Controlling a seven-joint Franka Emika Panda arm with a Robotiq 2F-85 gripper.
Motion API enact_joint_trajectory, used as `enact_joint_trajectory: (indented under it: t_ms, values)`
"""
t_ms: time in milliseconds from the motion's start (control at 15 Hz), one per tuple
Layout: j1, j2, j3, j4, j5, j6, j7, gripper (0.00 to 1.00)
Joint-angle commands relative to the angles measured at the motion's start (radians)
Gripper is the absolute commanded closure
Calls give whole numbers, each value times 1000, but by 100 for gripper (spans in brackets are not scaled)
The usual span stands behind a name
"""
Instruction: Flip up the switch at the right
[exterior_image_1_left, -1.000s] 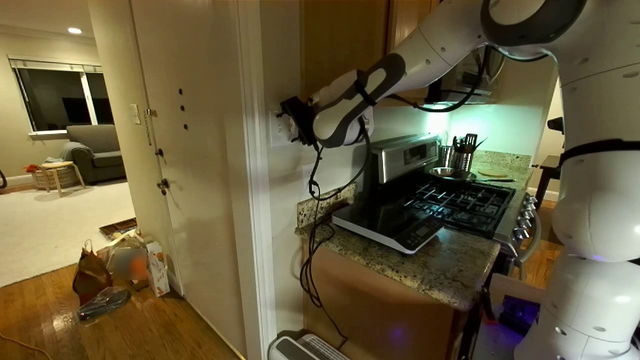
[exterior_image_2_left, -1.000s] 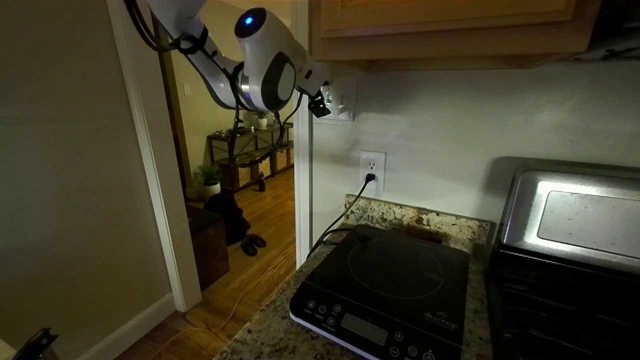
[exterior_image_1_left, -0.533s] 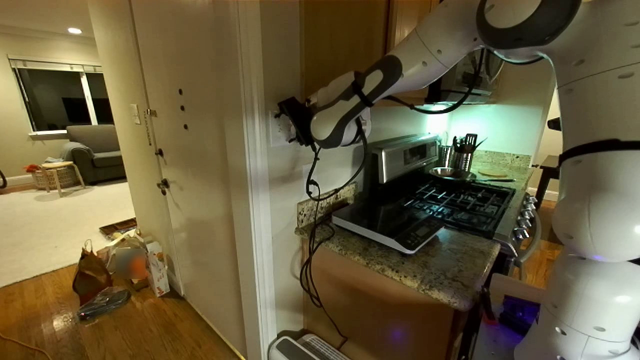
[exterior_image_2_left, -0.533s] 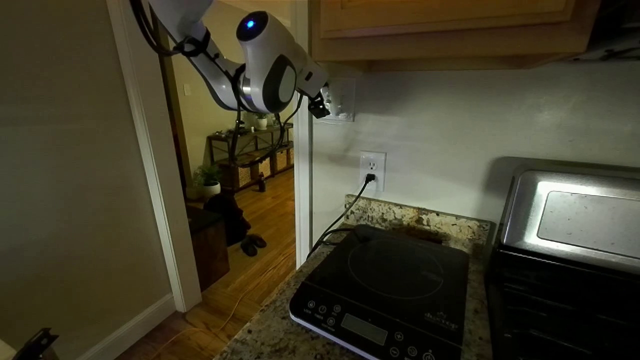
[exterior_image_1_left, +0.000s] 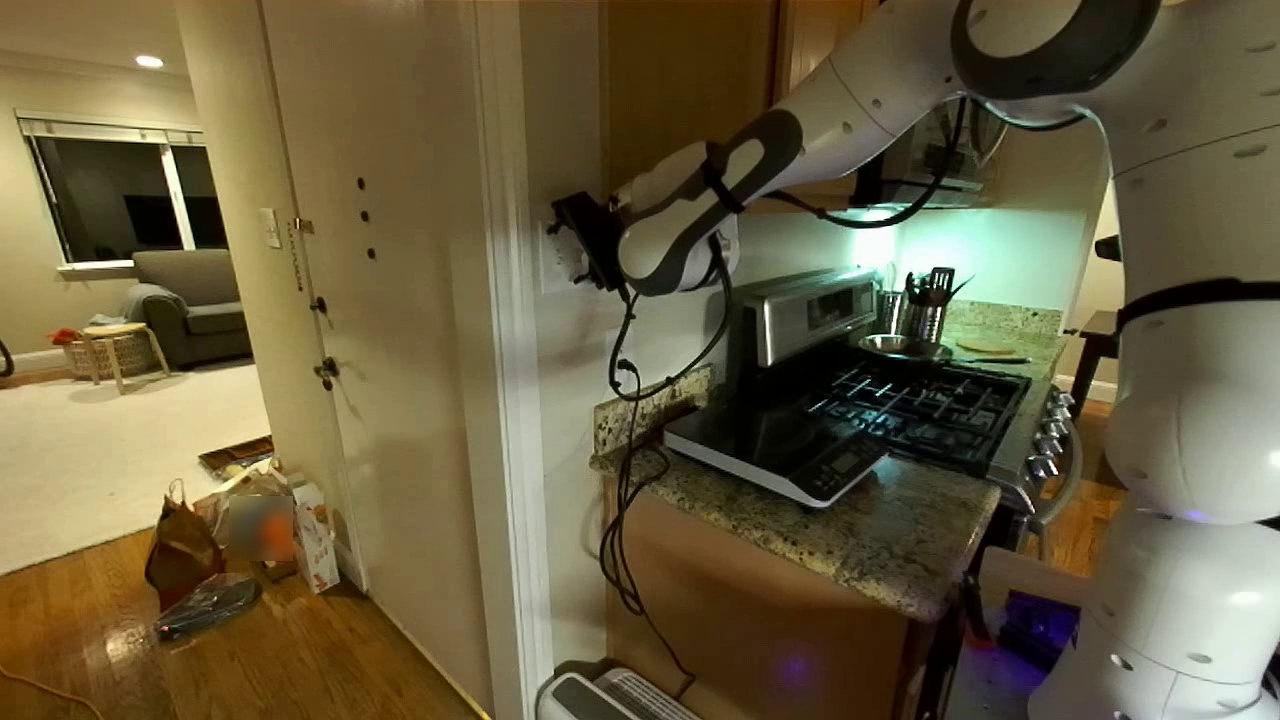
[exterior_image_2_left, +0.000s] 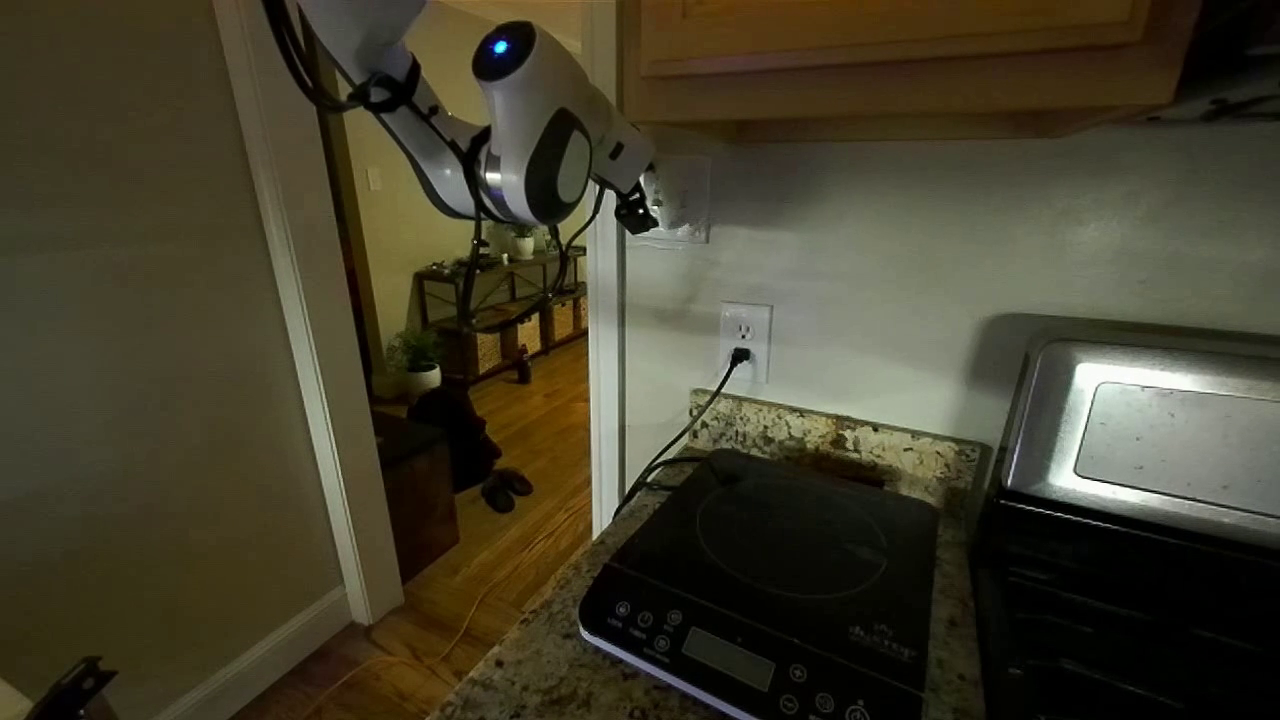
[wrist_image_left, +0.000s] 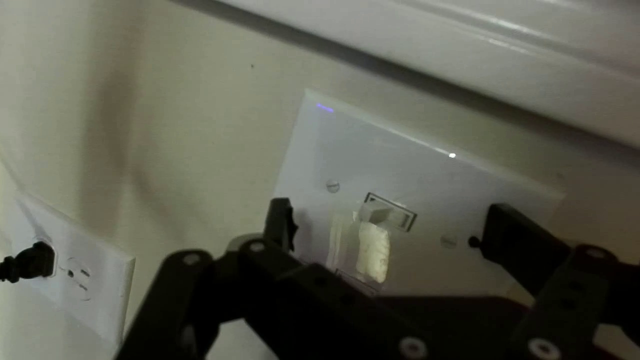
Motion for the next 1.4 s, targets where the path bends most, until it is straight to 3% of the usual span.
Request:
enact_joint_trajectory:
  t_ms: [0,533,1333]
  values:
    - [10,38,5,65,-3,0,-6,0]
    - [19,85,4,140,-7,0,-15,0]
    - [-26,56,77,149,-29,-2,-7,0]
